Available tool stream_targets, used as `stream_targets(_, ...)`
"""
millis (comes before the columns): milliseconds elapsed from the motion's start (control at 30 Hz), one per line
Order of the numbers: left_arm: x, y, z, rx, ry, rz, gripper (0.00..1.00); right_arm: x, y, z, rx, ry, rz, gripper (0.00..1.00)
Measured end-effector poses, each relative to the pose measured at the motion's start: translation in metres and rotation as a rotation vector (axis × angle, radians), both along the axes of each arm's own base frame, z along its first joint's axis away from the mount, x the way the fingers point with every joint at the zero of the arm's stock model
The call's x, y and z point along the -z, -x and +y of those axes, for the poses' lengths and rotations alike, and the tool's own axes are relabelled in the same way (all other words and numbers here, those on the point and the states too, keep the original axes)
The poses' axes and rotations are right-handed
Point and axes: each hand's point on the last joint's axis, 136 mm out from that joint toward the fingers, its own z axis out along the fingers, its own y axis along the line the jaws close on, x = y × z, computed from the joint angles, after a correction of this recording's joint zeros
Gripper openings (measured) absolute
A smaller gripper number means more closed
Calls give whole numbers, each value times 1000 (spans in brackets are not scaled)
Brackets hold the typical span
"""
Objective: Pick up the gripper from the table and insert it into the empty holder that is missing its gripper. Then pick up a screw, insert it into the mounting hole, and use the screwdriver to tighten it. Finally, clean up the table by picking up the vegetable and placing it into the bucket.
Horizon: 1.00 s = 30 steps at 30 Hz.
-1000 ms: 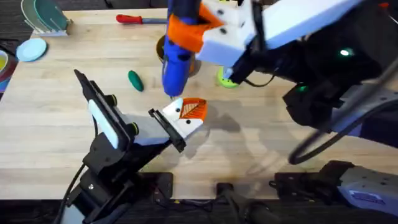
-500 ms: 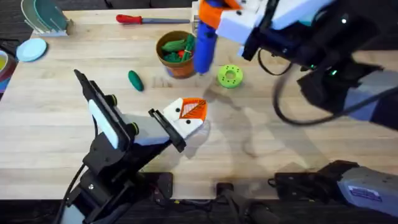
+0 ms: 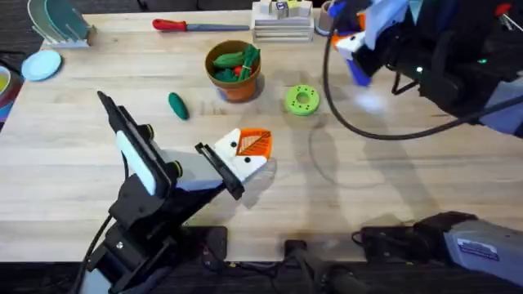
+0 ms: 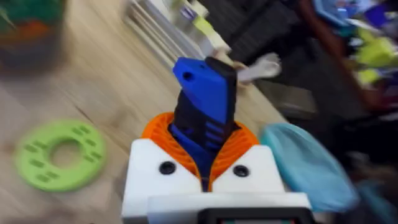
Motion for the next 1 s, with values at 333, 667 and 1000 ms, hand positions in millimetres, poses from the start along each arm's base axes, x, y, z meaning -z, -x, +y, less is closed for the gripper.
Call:
stream_targets(333, 0, 0, 0, 0, 0, 0, 13, 101, -3, -72, -9, 821, 235, 29)
stream_targets(667, 0, 0, 0, 0, 0, 0, 13, 152, 15, -85, -113, 974, 427, 29)
stream_targets(1000, 0, 0, 0, 0, 0, 0, 13, 146, 28, -81, -123, 897, 512, 982)
